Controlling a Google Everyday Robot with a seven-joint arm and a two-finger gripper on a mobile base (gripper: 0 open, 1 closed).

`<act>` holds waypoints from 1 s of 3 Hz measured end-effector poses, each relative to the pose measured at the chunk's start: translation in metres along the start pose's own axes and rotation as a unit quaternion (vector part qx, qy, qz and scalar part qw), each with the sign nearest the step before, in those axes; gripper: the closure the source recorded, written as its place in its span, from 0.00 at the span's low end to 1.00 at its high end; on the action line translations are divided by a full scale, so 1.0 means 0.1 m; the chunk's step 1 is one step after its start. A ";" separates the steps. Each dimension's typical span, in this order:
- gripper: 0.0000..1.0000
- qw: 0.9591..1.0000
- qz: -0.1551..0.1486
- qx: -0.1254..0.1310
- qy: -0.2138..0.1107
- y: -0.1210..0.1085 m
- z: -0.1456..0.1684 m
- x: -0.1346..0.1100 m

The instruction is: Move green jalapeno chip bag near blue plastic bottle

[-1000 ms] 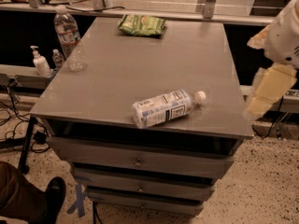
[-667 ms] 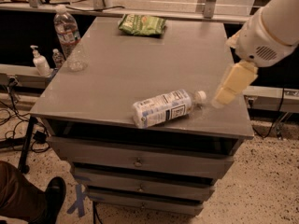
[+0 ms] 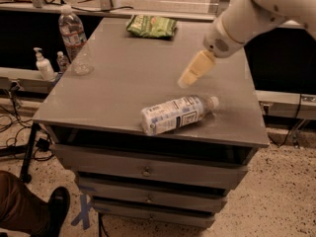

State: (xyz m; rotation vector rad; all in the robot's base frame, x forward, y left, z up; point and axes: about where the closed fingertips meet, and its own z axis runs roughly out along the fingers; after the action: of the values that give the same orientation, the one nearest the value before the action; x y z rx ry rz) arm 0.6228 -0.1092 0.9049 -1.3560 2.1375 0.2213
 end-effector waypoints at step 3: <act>0.00 0.994 0.062 -0.013 -0.089 -0.51 0.67 -0.60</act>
Offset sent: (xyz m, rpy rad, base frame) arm 0.0457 0.0339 -0.0039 0.1106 0.0078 -0.0175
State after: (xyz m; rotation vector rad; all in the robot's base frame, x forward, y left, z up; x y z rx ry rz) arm 0.7113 -0.0576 0.8926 -1.1732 2.0753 0.4058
